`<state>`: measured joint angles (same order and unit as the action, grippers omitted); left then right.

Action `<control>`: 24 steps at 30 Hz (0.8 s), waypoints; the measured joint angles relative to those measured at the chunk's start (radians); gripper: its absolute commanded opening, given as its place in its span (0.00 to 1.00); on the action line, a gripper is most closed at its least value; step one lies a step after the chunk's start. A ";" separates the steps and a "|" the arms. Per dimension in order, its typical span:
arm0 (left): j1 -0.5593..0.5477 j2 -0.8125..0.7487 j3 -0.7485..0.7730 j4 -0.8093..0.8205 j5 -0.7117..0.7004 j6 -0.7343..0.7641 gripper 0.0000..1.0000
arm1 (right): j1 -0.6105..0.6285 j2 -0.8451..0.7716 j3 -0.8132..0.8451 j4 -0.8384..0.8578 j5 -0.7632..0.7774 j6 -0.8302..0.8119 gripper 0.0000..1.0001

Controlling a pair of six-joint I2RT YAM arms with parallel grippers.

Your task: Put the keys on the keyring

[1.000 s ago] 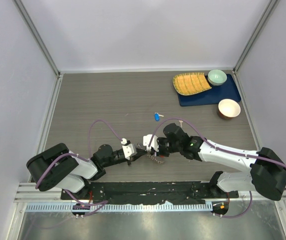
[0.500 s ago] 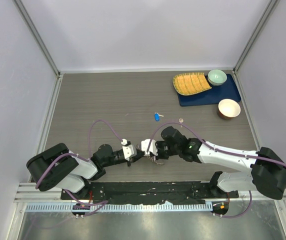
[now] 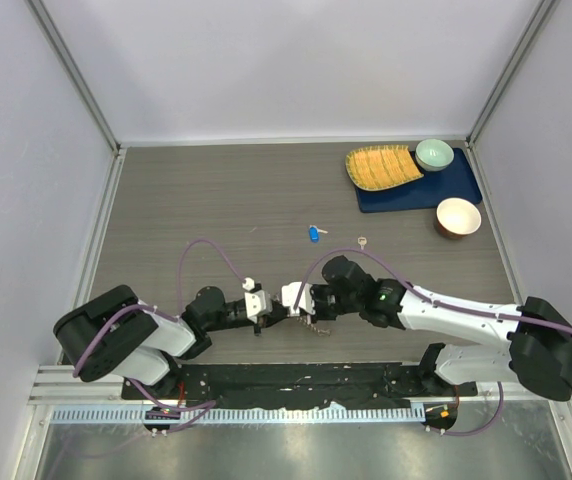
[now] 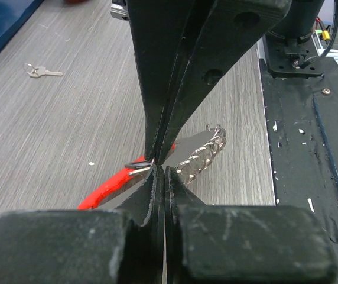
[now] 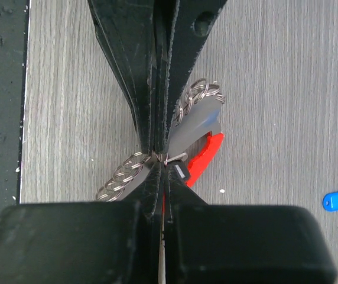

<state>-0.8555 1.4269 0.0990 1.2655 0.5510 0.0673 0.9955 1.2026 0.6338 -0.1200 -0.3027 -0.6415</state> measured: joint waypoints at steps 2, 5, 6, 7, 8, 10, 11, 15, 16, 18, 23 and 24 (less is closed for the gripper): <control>0.006 0.001 0.000 -0.001 0.015 -0.008 0.00 | 0.005 -0.002 0.000 0.001 0.001 -0.005 0.01; 0.012 0.001 0.000 -0.004 0.031 -0.012 0.00 | 0.013 -0.002 0.000 0.000 0.003 -0.011 0.01; 0.013 0.001 0.000 -0.005 0.035 -0.013 0.00 | 0.013 -0.002 0.000 0.000 0.004 -0.012 0.01; 0.014 0.001 0.000 -0.005 0.035 -0.013 0.00 | 0.013 -0.002 0.000 0.001 0.005 -0.012 0.01; 0.014 0.001 0.000 -0.004 0.035 -0.013 0.00 | 0.014 -0.002 0.000 0.001 0.008 -0.012 0.01; 0.014 0.001 0.000 -0.001 0.028 -0.013 0.00 | 0.017 -0.005 0.000 0.000 0.025 -0.010 0.01; 0.014 0.003 0.000 0.003 0.022 -0.013 0.00 | 0.019 -0.007 0.000 0.000 0.042 -0.006 0.01; 0.016 0.024 -0.002 0.009 -0.020 -0.013 0.00 | 0.021 -0.011 0.000 -0.001 0.175 0.054 0.01; 0.016 0.027 -0.005 0.010 -0.038 -0.014 0.00 | 0.016 -0.011 0.001 -0.002 0.211 0.078 0.01; 0.018 0.028 -0.021 0.010 -0.074 -0.016 0.00 | 0.001 -0.011 0.010 -0.030 0.299 0.140 0.01; 0.018 0.007 -0.049 0.003 -0.153 -0.035 0.00 | -0.052 0.000 0.098 -0.180 0.452 0.273 0.01; 0.018 -0.008 -0.050 0.002 -0.166 -0.037 0.00 | -0.061 0.002 0.122 -0.220 0.478 0.294 0.01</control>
<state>-0.8371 1.4193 0.0486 1.2671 0.3847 0.0307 0.9348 1.2041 0.7563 -0.3405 0.1757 -0.3470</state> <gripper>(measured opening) 0.014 0.013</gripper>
